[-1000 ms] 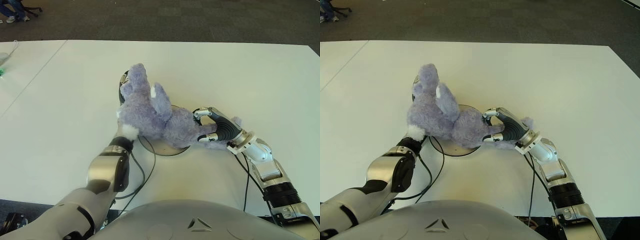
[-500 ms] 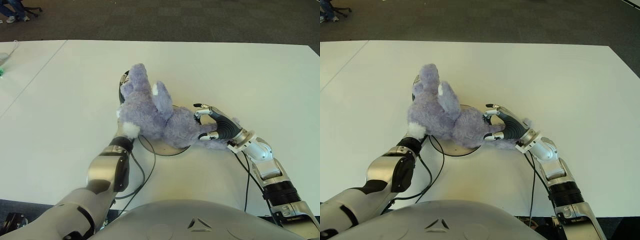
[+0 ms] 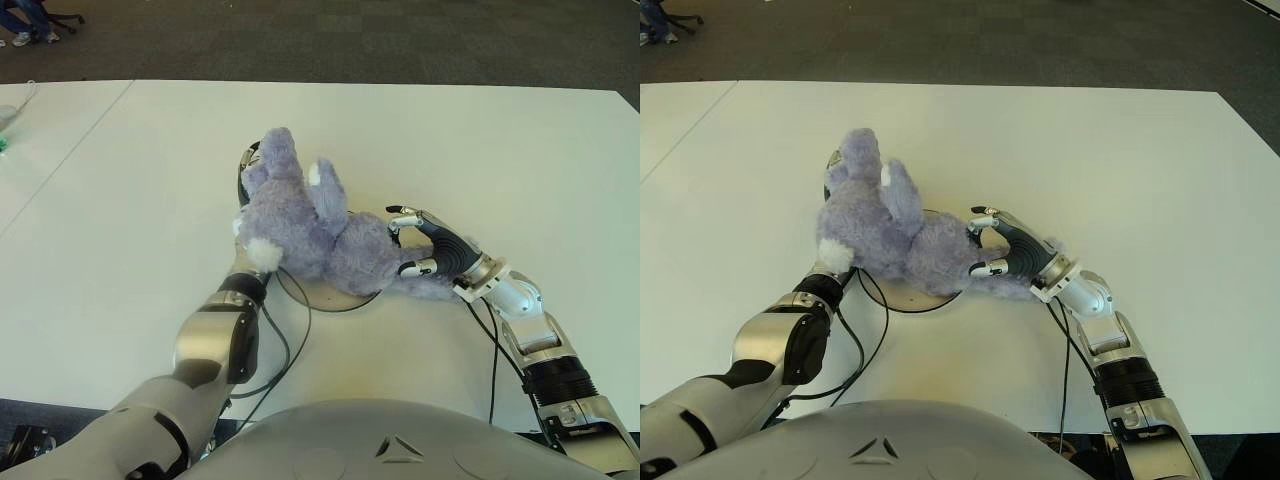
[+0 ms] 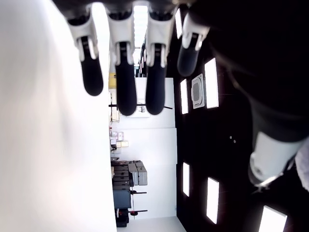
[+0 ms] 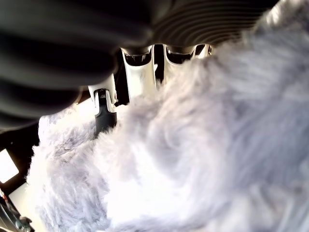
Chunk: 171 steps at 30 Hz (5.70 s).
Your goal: Put the doll into the plate.
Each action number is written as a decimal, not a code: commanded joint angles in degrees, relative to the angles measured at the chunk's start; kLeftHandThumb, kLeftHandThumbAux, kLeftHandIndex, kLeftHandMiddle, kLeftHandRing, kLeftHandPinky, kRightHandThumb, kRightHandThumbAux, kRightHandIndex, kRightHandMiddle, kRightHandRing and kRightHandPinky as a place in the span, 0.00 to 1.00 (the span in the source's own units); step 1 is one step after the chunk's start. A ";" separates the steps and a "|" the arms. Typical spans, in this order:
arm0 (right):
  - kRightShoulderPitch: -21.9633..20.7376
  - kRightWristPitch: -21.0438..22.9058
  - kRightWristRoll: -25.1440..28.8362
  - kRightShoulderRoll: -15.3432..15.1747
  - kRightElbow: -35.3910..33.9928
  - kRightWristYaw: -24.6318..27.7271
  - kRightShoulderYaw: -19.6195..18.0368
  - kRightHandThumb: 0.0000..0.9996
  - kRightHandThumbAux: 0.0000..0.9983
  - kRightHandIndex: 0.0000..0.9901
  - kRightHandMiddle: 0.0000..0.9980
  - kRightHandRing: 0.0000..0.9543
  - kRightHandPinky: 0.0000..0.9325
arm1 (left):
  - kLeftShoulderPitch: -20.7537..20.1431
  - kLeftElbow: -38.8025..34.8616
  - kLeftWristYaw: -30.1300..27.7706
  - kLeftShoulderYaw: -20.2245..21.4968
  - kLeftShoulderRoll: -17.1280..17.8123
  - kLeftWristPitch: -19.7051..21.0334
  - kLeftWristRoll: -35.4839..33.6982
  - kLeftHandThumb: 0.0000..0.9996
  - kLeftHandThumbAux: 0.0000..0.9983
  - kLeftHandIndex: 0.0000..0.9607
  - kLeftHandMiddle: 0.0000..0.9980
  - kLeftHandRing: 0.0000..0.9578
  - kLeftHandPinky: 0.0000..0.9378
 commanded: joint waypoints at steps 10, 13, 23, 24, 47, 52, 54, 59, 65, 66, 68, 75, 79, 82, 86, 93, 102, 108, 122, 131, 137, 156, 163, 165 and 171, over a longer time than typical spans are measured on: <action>-12.31 4.86 0.85 -3.78 6.88 1.75 -4.91 0.06 0.30 0.00 0.00 0.00 0.00 | 12.20 9.46 0.68 -0.12 -3.52 7.94 0.64 0.00 0.63 0.17 0.36 0.37 0.32; -16.22 3.02 0.94 -3.91 10.14 1.05 -5.89 0.06 0.30 0.00 0.00 0.00 0.00 | 12.25 9.41 0.53 0.03 -3.68 7.57 0.44 0.00 0.63 0.17 0.36 0.37 0.32; -24.36 -5.70 5.62 -3.93 16.71 2.38 -8.58 0.05 0.31 0.00 0.00 0.00 0.00 | 12.10 9.42 0.98 -0.22 -3.56 8.27 0.70 0.00 0.63 0.17 0.36 0.37 0.30; -24.49 -6.42 6.00 -4.00 16.74 2.35 -8.93 0.05 0.32 0.00 0.00 0.00 0.00 | 12.10 9.43 1.02 -0.28 -3.51 8.26 0.77 0.00 0.64 0.18 0.36 0.37 0.30; -30.17 -6.82 14.45 -5.80 25.76 4.68 -15.08 0.06 0.29 0.00 0.00 0.00 0.00 | 12.16 9.40 1.19 -0.49 -3.79 7.58 0.94 0.00 0.63 0.18 0.37 0.38 0.31; -36.33 -0.78 20.57 -5.10 40.12 10.61 -18.57 0.05 0.32 0.00 0.00 0.00 0.00 | 12.19 9.40 1.61 -0.56 -3.93 7.37 1.07 0.00 0.66 0.18 0.37 0.37 0.31; -37.63 -0.11 21.29 -4.77 42.32 11.67 -19.15 0.02 0.34 0.00 0.00 0.00 0.00 | 12.17 9.40 1.69 -0.55 -3.96 7.39 1.06 0.00 0.67 0.18 0.37 0.37 0.30; -46.21 8.63 23.55 -3.64 60.97 10.83 -24.24 0.03 0.41 0.00 0.00 0.00 0.00 | 12.02 9.42 1.87 -0.32 -4.08 7.89 0.82 0.00 0.68 0.18 0.37 0.38 0.31; -46.58 16.43 23.54 -5.46 69.60 4.89 -27.92 0.00 0.54 0.03 0.04 0.00 0.02 | 11.81 9.40 2.18 -0.60 -4.06 8.21 1.08 0.00 0.67 0.18 0.37 0.37 0.28; -46.29 17.08 23.42 -5.61 70.18 4.11 -28.40 0.00 0.57 0.04 0.04 0.00 0.03 | 11.79 9.39 2.22 -0.62 -4.05 8.24 1.11 0.00 0.66 0.18 0.37 0.37 0.28; -45.12 18.94 23.11 -5.73 71.28 0.81 -29.50 0.00 0.64 0.05 0.06 0.02 0.06 | 11.83 9.35 2.46 -0.73 -4.08 8.10 1.22 0.00 0.65 0.18 0.37 0.37 0.27; -40.67 21.12 22.84 -4.51 72.61 -5.07 -33.07 0.00 0.72 0.07 0.07 0.06 0.09 | 11.87 9.45 1.66 -0.26 -4.04 8.82 0.68 0.00 0.64 0.18 0.37 0.37 0.28; -38.58 21.96 23.06 -3.12 72.94 -7.13 -35.17 0.00 0.73 0.08 0.08 0.07 0.09 | 11.88 9.53 1.12 0.12 -3.90 8.94 0.33 0.00 0.63 0.18 0.36 0.37 0.28; -38.37 22.47 23.00 -2.28 72.89 -7.69 -36.24 0.00 0.72 0.09 0.09 0.08 0.10 | 11.97 9.51 1.12 0.21 -3.87 8.58 0.27 0.00 0.63 0.18 0.36 0.37 0.31; -38.57 23.12 22.73 -0.81 72.79 -8.31 -37.13 0.00 0.72 0.10 0.10 0.09 0.10 | 12.12 9.41 1.27 0.20 -3.95 7.90 0.31 0.00 0.64 0.18 0.36 0.37 0.34; -38.44 23.04 21.44 1.46 72.65 -8.67 -37.15 0.00 0.70 0.11 0.11 0.10 0.10 | 12.21 9.27 0.43 0.43 -3.82 7.65 -0.07 0.00 0.61 0.17 0.36 0.37 0.33; -38.19 22.88 20.84 3.67 72.66 -9.87 -37.27 0.00 0.69 0.16 0.16 0.14 0.17 | 12.35 9.27 -0.10 0.59 -3.59 7.62 -0.22 0.00 0.60 0.18 0.36 0.37 0.34; -37.11 23.38 19.84 7.83 72.96 -12.40 -36.74 0.00 0.70 0.18 0.20 0.18 0.20 | 12.64 9.23 -0.33 0.84 -3.44 7.51 -0.48 0.00 0.61 0.18 0.36 0.37 0.33; -33.04 19.05 22.94 19.03 72.41 -15.43 -39.77 0.00 0.72 0.21 0.22 0.19 0.19 | 13.47 8.81 -1.57 1.63 -3.22 6.29 -1.40 0.00 0.60 0.18 0.35 0.37 0.34; -26.49 9.28 22.18 22.23 71.54 -12.52 -39.73 0.00 0.70 0.23 0.25 0.22 0.21 | 14.38 8.65 -2.75 1.28 -2.72 4.91 -1.48 0.00 0.59 0.17 0.35 0.36 0.31; -22.27 0.41 16.21 23.38 71.19 -17.09 -35.06 0.00 0.68 0.24 0.25 0.23 0.21 | 14.60 8.55 -3.70 1.17 -2.54 4.22 -1.59 0.00 0.58 0.17 0.35 0.36 0.32; -12.09 -5.08 -9.72 22.30 70.61 -48.86 -12.10 0.00 0.67 0.11 0.11 0.10 0.09 | 15.20 8.15 -5.63 1.37 -1.83 2.77 -2.10 0.00 0.60 0.15 0.33 0.34 0.31; -14.76 0.02 -12.18 20.94 71.38 -52.32 -8.34 0.00 0.67 0.09 0.10 0.09 0.10 | 15.11 8.19 -6.36 1.84 -1.85 2.63 -2.57 0.00 0.63 0.15 0.33 0.35 0.33; -15.07 0.93 -11.00 20.87 71.62 -50.81 -8.78 0.00 0.67 0.09 0.10 0.10 0.10 | 15.15 8.18 -6.24 1.87 -1.84 2.49 -2.51 0.00 0.63 0.15 0.33 0.35 0.33; -15.04 0.61 -6.28 21.33 71.77 -45.09 -11.63 0.00 0.69 0.11 0.11 0.11 0.13 | 15.49 8.13 -5.62 1.42 -1.63 2.01 -1.88 0.00 0.62 0.17 0.33 0.34 0.31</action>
